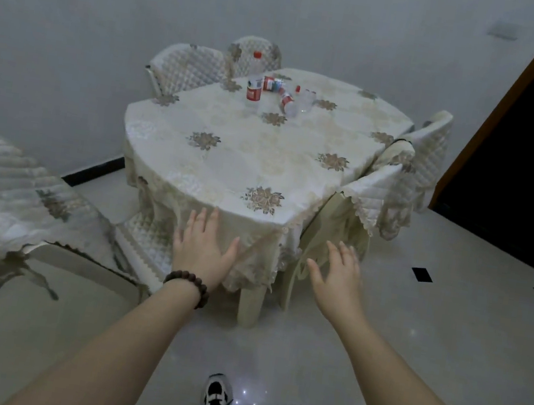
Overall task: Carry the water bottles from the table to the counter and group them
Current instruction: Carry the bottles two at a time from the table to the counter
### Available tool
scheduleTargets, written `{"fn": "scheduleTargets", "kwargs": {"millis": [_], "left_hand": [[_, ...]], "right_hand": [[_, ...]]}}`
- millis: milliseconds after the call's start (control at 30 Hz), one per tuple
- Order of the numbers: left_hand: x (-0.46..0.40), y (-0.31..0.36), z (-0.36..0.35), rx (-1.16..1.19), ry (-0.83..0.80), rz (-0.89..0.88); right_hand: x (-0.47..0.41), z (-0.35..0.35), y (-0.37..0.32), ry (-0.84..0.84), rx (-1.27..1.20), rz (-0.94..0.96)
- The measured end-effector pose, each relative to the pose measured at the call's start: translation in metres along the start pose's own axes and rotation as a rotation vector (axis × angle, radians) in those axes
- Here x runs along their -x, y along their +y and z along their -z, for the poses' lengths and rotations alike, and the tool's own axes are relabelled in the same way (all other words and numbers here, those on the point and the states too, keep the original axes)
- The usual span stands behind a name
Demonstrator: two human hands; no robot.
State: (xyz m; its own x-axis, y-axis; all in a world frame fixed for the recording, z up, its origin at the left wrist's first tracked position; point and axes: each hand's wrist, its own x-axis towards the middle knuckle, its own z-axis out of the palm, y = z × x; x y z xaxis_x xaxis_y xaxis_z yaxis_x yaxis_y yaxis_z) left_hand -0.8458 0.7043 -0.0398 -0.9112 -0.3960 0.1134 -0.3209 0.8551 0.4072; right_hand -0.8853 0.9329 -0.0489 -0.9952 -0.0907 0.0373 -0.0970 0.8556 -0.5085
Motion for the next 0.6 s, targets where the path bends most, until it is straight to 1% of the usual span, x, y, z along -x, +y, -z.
{"fn": "scheduleTargets", "kwargs": {"millis": [167, 400, 600], "left_hand": [[-0.089, -0.009, -0.019, 0.023, -0.013, 0.037], [-0.234, -0.022, -0.034, 0.071, -0.031, 0.084], [-0.331, -0.014, -0.043, 0.091, -0.031, 0.067]], "right_hand": [[-0.098, -0.024, -0.019, -0.022, 0.031, 0.046], [-0.242, -0.054, -0.067, -0.082, 0.026, 0.073], [-0.333, -0.062, -0.085, -0.078, 0.024, 0.068]]}}
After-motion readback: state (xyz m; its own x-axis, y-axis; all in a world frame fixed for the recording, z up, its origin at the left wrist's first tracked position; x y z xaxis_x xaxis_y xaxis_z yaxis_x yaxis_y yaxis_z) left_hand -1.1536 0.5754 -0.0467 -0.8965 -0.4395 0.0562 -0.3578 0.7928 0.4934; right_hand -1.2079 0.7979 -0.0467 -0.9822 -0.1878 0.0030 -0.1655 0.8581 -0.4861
